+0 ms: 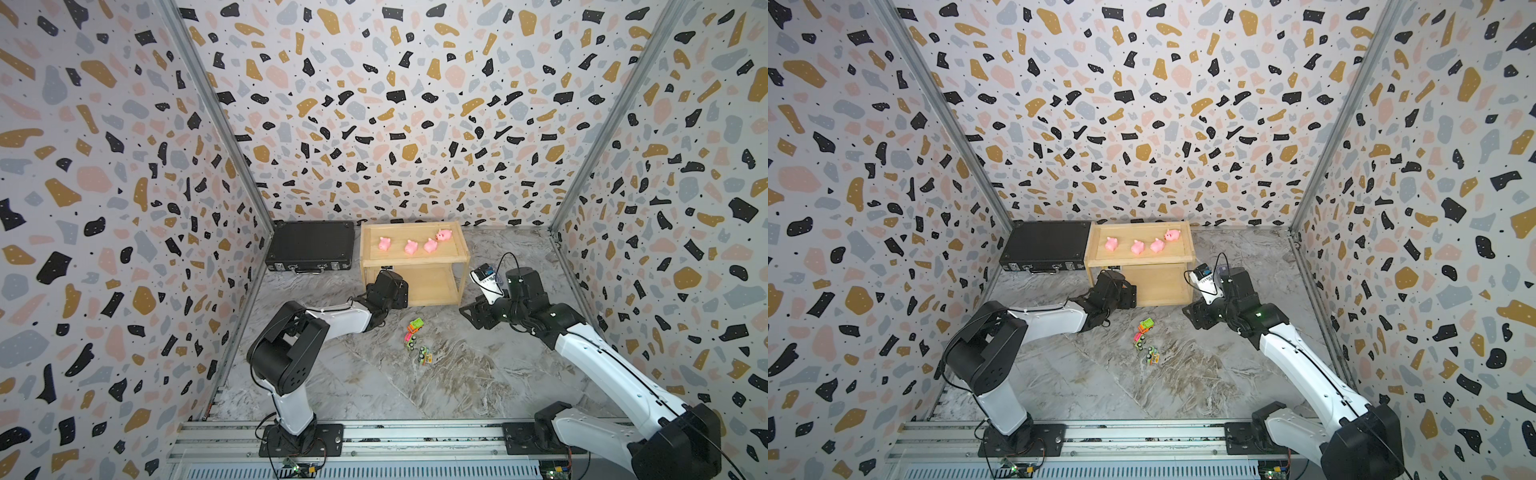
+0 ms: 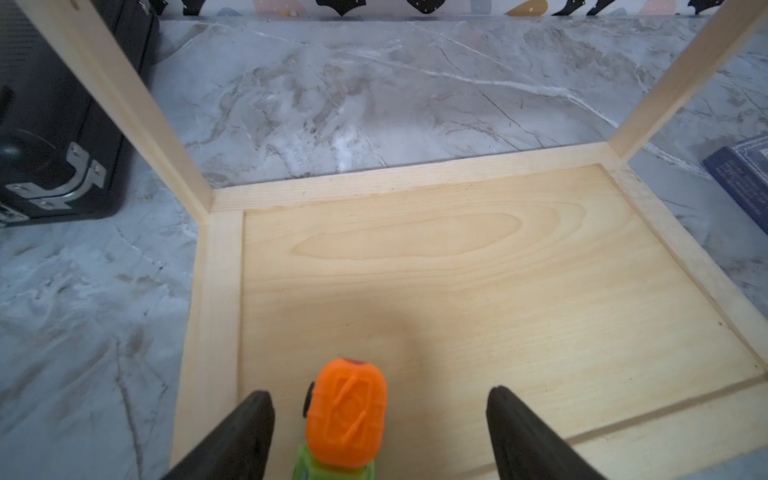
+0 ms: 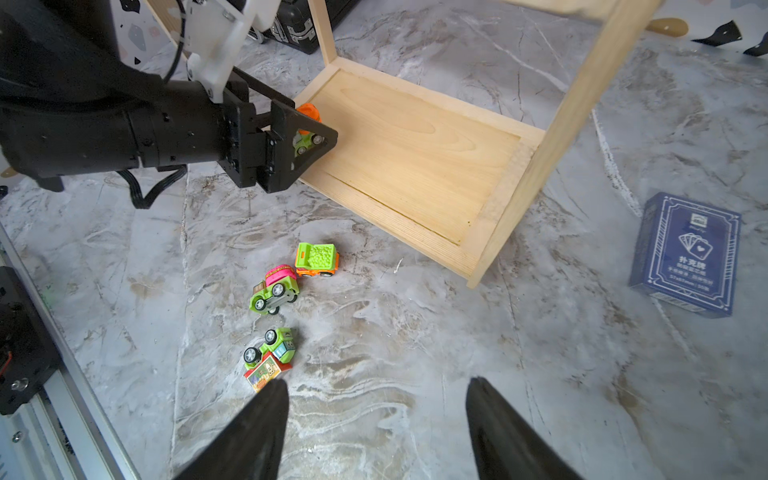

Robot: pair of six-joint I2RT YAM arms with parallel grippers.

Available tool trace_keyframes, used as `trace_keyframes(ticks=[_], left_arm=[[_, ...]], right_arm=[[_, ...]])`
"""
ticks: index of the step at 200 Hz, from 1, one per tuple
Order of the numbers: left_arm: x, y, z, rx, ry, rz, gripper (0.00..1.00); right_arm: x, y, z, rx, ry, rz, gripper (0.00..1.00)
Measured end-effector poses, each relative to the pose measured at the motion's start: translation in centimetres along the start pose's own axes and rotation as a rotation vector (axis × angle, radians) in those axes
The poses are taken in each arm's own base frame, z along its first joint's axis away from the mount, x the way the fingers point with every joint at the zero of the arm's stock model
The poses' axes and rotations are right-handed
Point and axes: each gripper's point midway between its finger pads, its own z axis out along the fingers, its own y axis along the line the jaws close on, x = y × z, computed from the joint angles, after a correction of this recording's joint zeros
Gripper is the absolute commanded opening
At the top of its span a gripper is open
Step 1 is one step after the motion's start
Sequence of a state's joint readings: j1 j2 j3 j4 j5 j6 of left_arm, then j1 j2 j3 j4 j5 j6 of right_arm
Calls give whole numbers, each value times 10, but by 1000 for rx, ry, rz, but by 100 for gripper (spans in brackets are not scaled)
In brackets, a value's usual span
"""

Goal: Organize plastic toys on shelves
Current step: Place the plastic toy on the shelf, then adjust the shelf at the center of the board.

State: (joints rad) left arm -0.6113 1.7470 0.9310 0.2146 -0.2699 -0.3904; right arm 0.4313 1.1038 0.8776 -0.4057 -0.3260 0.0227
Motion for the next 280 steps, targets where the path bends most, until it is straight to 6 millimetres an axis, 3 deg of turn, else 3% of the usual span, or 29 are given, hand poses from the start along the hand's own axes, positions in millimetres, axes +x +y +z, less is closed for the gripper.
trace_keyframes(ticks=[27, 75, 126, 187, 280], left_arm=[[10, -4, -7, 47, 29, -15, 84], [24, -20, -1, 142, 79, -26, 82], [22, -25, 0, 169, 72, -36, 68], [23, -21, 0, 150, 63, -29, 78], [40, -21, -16, 170, 48, 28, 79]], right_arm=[[3, 0, 1, 0, 8, 3, 72], [10, -1, 4, -1, 24, 8, 72], [15, -1, 6, -1, 36, 12, 72], [19, -2, 8, -2, 46, 16, 72], [23, -2, 11, -6, 60, 24, 72]])
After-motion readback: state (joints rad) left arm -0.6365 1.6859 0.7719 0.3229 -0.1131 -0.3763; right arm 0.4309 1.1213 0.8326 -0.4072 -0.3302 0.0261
